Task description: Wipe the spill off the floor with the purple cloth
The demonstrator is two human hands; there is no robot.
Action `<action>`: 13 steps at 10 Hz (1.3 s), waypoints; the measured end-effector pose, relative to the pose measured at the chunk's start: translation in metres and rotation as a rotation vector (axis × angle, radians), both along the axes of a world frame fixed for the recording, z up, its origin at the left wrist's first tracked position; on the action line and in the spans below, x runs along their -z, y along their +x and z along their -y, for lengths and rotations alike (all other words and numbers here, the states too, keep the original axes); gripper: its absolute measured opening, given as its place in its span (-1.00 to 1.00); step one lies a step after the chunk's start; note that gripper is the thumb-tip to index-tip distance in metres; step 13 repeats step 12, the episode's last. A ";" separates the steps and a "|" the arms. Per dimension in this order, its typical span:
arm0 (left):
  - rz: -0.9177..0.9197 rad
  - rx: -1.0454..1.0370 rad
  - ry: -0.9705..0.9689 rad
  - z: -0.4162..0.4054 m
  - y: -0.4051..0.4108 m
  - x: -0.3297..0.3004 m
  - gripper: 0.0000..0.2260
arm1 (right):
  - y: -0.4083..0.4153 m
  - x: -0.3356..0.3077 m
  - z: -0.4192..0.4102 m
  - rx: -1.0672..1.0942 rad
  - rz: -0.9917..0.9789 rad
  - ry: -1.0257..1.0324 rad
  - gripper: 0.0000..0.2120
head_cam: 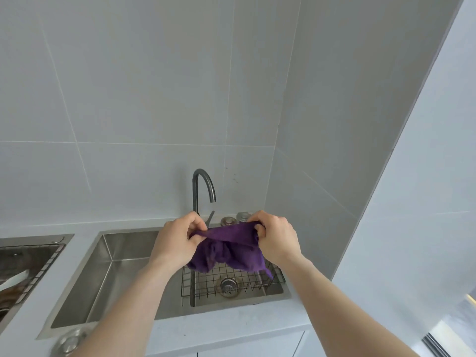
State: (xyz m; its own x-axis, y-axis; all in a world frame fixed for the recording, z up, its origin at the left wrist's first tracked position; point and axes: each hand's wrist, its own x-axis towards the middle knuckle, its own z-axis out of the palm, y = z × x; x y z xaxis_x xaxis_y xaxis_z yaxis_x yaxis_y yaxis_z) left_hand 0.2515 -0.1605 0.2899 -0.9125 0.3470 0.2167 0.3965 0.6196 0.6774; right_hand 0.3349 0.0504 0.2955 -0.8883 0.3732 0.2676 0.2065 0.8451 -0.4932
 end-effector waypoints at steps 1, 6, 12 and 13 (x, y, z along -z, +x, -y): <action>0.021 -0.010 -0.007 -0.016 -0.031 0.016 -0.80 | -0.028 0.019 -0.018 -0.008 0.036 -0.001 -0.66; 0.213 -0.003 -0.212 -0.128 -0.186 0.137 -0.75 | -0.195 0.129 -0.130 -0.055 0.283 -0.051 -0.61; 0.541 0.254 -0.768 -0.137 -0.163 0.274 -0.41 | -0.177 0.275 -0.141 -0.248 0.866 -0.053 -0.60; 0.541 0.254 -0.768 -0.137 -0.163 0.274 -0.41 | -0.177 0.275 -0.141 -0.248 0.866 -0.053 -0.60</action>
